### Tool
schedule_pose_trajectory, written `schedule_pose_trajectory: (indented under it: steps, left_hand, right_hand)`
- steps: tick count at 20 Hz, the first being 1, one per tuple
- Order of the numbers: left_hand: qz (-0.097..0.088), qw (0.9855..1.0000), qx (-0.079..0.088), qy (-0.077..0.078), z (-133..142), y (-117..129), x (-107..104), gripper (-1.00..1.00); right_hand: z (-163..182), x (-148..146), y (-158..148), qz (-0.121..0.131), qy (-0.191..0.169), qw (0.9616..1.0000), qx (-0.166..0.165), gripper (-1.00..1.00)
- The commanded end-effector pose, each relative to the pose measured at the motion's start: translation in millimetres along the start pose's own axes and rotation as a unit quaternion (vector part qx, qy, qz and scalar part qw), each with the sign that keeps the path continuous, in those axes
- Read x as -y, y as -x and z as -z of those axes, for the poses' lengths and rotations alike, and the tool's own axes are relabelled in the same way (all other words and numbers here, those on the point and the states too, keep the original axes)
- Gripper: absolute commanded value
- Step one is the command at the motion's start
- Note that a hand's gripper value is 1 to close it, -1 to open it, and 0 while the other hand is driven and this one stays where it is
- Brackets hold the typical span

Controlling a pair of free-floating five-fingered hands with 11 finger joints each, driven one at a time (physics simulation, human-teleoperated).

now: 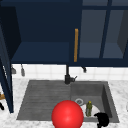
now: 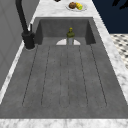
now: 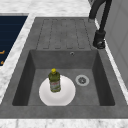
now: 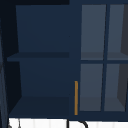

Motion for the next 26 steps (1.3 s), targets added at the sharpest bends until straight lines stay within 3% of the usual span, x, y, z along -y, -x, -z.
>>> schedule_pose_trajectory:
  steps: [1,3,11,17,22,26]
  left_hand:
    - [0.005,0.9991,0.023,0.035,2,-11,-21,-1.00]
    - [0.015,0.9992,0.023,0.028,14,-21,-28,-1.00]
    - [0.013,0.9992,0.026,0.025,41,-57,-71,-1.00]
    - [0.008,0.9985,0.045,0.028,59,-78,-106,-1.00]
    - [0.002,0.9980,0.045,0.045,68,-98,-132,-1.00]
    - [0.002,0.9978,0.047,0.047,75,-115,-152,-1.00]
  right_hand:
    - [0,0,0,0.000,0.000,1.0000,0.000,0.00]
    - [0,0,0,0.000,0.000,1.0000,0.000,0.00]
    - [0,0,0,0.000,0.000,1.0000,0.000,0.00]
    - [0,0,0,0.000,0.000,1.0000,0.000,0.00]
    - [0,0,0,0.000,0.000,1.0000,0.000,0.00]
    - [0,0,0,0.000,0.000,1.0000,0.000,0.00]
